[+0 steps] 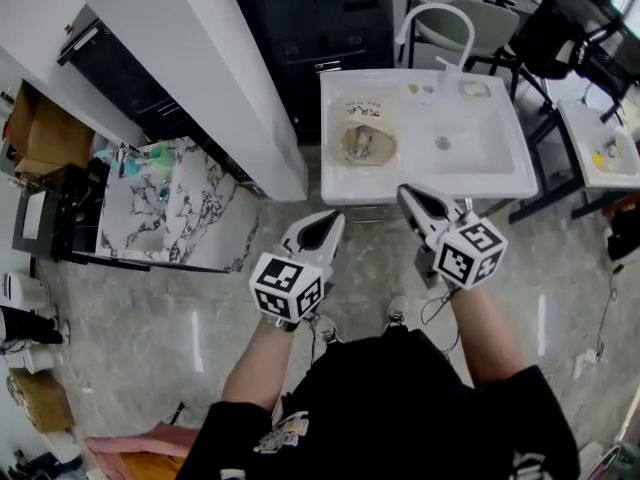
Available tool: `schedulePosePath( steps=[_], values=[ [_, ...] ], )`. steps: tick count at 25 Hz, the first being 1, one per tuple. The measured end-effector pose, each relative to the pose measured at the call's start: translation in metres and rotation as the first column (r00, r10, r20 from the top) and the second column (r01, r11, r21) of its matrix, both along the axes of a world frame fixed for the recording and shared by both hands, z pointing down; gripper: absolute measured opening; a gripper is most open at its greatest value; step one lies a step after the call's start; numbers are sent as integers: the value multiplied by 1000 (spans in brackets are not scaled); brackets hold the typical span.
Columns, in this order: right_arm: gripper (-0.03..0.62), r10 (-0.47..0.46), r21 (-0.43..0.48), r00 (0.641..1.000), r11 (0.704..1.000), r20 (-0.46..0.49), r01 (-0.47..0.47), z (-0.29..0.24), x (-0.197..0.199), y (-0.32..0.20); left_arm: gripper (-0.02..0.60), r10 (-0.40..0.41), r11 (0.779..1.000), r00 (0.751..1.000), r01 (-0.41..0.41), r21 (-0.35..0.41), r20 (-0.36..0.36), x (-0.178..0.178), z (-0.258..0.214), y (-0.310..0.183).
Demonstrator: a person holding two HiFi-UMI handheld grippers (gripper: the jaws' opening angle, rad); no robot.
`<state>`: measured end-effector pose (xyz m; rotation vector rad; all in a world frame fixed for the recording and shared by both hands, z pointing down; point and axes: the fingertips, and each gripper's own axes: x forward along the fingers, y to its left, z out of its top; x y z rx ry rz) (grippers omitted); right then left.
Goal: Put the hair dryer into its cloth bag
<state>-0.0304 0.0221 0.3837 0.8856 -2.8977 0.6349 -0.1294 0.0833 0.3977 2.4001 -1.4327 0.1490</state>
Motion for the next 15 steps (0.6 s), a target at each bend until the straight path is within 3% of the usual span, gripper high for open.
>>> schedulePosePath(
  steps=[15],
  values=[
    [-3,119,-28,992,992,-48,-120,8,-3,37,5,104,995,994,-104,-2,-38,-14,-2,16]
  ],
)
